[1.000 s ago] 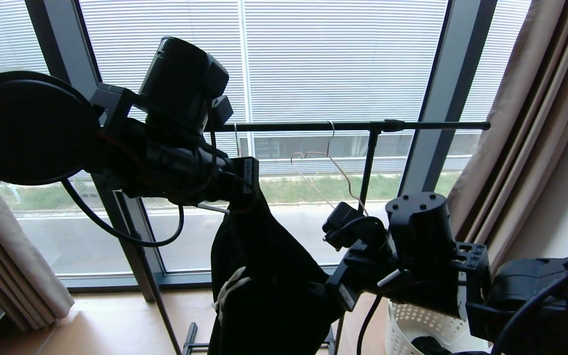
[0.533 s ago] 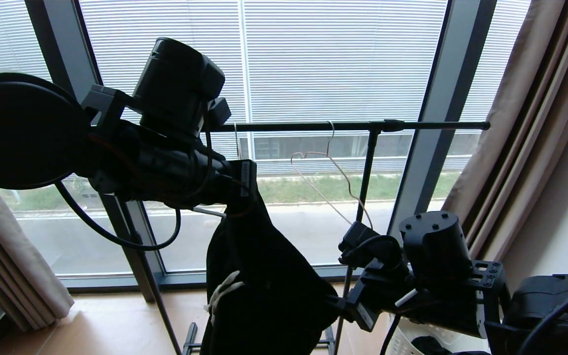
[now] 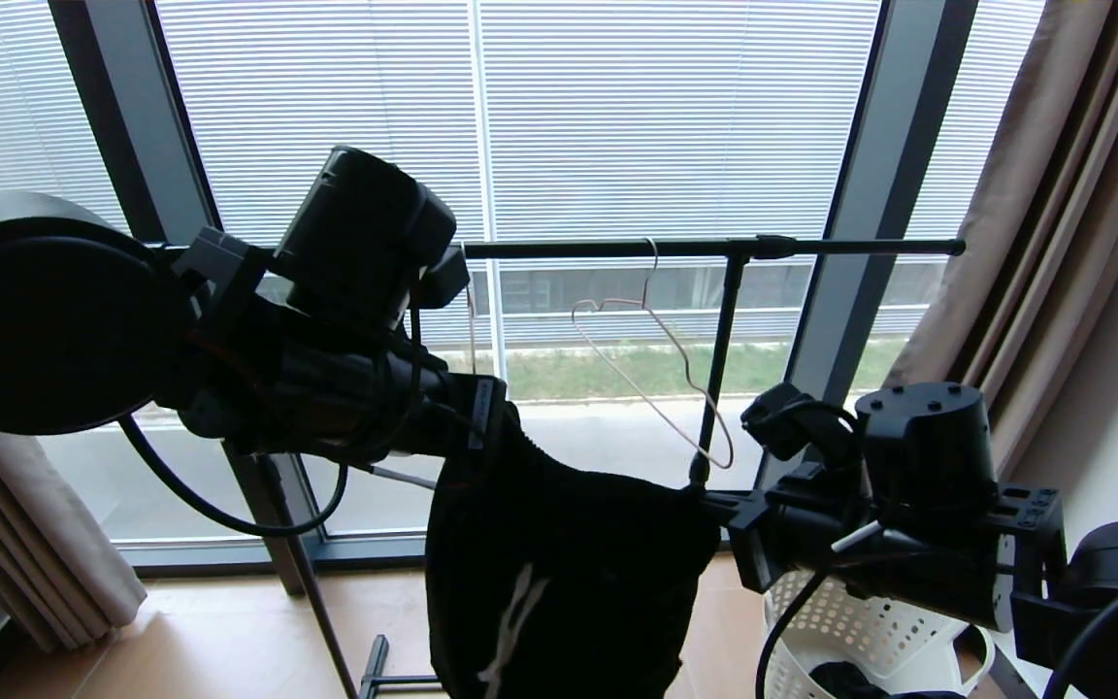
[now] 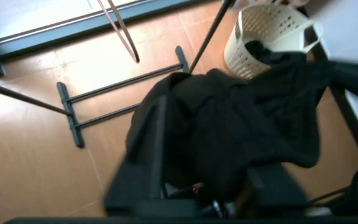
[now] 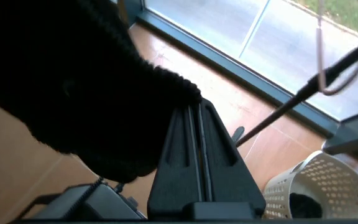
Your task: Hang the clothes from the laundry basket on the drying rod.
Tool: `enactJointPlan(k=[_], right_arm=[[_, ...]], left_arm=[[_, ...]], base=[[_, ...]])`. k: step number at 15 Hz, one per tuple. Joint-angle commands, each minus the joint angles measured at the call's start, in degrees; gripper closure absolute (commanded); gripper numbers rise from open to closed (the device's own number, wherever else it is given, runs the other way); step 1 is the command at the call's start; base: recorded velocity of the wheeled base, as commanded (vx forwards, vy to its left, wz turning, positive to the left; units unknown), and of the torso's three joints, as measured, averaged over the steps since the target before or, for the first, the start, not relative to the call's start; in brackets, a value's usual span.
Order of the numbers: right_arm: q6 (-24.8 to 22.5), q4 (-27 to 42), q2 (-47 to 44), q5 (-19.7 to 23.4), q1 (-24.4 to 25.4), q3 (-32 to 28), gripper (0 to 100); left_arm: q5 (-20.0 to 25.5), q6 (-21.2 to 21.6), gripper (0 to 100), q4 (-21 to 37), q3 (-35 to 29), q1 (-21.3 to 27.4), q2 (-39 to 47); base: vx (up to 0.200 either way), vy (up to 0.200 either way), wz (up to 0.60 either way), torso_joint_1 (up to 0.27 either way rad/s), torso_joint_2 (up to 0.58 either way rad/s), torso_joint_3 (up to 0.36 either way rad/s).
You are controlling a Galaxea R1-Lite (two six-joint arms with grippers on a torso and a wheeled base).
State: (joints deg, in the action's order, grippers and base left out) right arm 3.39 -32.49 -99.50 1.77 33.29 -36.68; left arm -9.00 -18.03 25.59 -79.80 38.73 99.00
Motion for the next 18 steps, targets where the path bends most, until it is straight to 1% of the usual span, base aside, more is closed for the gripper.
enactJointPlan(k=[1,2,4,5,7,8,11,13,15,16,17,18], right_arm=[[0.65,-0.12,2.73,0.08,-2.18,-0.94,100],[0.74,-0.12,3.35,0.17,-3.06,-1.46,100],[2.50,-0.12,3.35,0.17,-3.50,-2.17,100],[4.43,-0.21,2.91,0.17,-3.59,-2.43,100],[4.43,-0.73,3.70,-0.01,-3.67,-3.22,100],[4.26,-1.26,4.75,-0.10,-3.67,-2.78,100],[4.17,-1.00,7.30,-0.01,-3.76,-2.61,100],[4.17,-0.82,8.01,-0.01,-3.76,-2.61,100],[4.08,-1.09,8.62,-0.10,-3.76,-2.08,100],[4.08,-1.09,8.71,-0.01,-3.76,-2.08,100],[4.08,-1.09,8.71,-0.10,-3.76,-2.08,100],[4.08,-1.09,8.71,-0.01,-3.76,-1.99,100]], left_arm=[[-0.06,0.36,0,0.08,2.63,1.35,-1.18],[-0.06,0.63,0,-0.01,4.04,1.52,-2.06],[-0.06,1.15,0,-0.01,5.62,1.52,-3.37],[-0.14,1.33,0,-0.01,5.80,1.26,-3.64],[-0.32,1.33,0,-0.19,3.86,-0.67,-2.41],[-0.50,1.24,0,-0.54,2.37,-1.90,-0.47],[-1.73,1.07,0,-0.54,-4.93,-5.95,7.00],[-5.33,0.72,0,-0.54,-11.87,-7.62,13.76],[-6.30,0.63,0,-0.36,-18.46,-8.76,20.36],[-6.38,0.45,0,-0.36,-20.40,-9.11,22.29],[-6.47,-0.52,0,-0.01,-24.26,-9.20,25.89],[-7.18,-0.60,0,-0.01,-26.55,-9.20,27.91]], base=[[0.000,0.000,0.00,0.000,0.00,0.000],[0.000,0.000,0.00,0.000,0.00,0.000],[0.000,0.000,0.00,0.000,0.00,0.000],[0.000,0.000,0.00,0.000,0.00,0.000],[0.000,0.000,0.00,0.000,0.00,0.000],[0.000,0.000,0.00,0.000,0.00,0.000],[0.000,0.000,0.00,0.000,0.00,0.000],[0.000,0.000,0.00,0.000,0.00,0.000],[0.000,0.000,0.00,0.000,0.00,0.000],[0.000,0.000,0.00,0.000,0.00,0.000],[0.000,0.000,0.00,0.000,0.00,0.000],[0.000,0.000,0.00,0.000,0.00,0.000]])
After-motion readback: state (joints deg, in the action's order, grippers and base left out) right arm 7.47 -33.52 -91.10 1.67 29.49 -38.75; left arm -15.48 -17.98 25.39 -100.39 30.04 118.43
